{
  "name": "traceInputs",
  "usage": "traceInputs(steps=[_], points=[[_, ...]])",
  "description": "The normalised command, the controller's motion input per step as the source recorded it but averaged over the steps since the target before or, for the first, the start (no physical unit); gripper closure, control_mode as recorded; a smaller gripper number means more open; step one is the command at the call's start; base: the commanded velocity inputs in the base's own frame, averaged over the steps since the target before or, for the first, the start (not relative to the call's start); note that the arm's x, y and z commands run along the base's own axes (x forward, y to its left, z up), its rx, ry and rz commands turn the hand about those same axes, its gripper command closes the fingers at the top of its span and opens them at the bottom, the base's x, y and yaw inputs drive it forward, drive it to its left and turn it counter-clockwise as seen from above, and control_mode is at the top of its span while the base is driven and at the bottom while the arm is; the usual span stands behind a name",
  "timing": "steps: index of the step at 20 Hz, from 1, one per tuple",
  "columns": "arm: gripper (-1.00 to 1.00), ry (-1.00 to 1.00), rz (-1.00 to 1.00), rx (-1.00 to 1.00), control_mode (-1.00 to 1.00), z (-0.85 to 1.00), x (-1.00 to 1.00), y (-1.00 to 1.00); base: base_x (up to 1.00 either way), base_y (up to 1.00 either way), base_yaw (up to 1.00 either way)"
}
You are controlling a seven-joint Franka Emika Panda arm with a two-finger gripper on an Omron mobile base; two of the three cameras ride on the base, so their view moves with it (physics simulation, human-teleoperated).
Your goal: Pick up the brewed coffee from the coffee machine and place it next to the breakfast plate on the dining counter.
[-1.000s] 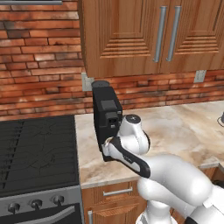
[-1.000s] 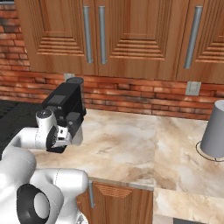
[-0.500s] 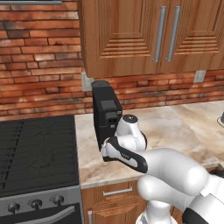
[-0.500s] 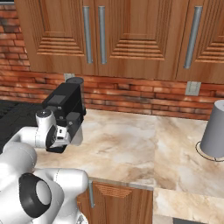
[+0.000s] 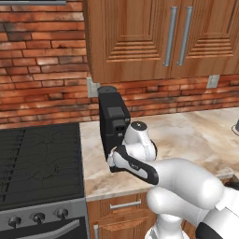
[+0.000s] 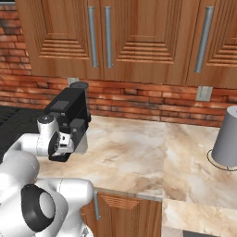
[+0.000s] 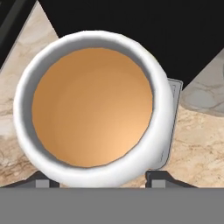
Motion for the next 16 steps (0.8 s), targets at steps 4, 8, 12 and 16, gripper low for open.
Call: traceInputs(steps=[4, 8, 12, 16], points=[[1.00, 0.00, 0.00, 0.00, -1.00, 0.00, 0.00, 0.00, 0.00, 0.00, 0.00], [1.00, 0.00, 0.00, 0.00, -1.00, 0.00, -0.06, -0.01, 0.00, 0.00, 0.00], [1.00, 0.00, 0.00, 0.00, -1.00, 0.00, -0.27, -0.08, 0.00, 0.00, 0.00], [1.00, 0.00, 0.03, 0.00, -1.00, 0.00, -0.20, 0.00, 0.00, 0.00, 0.00]])
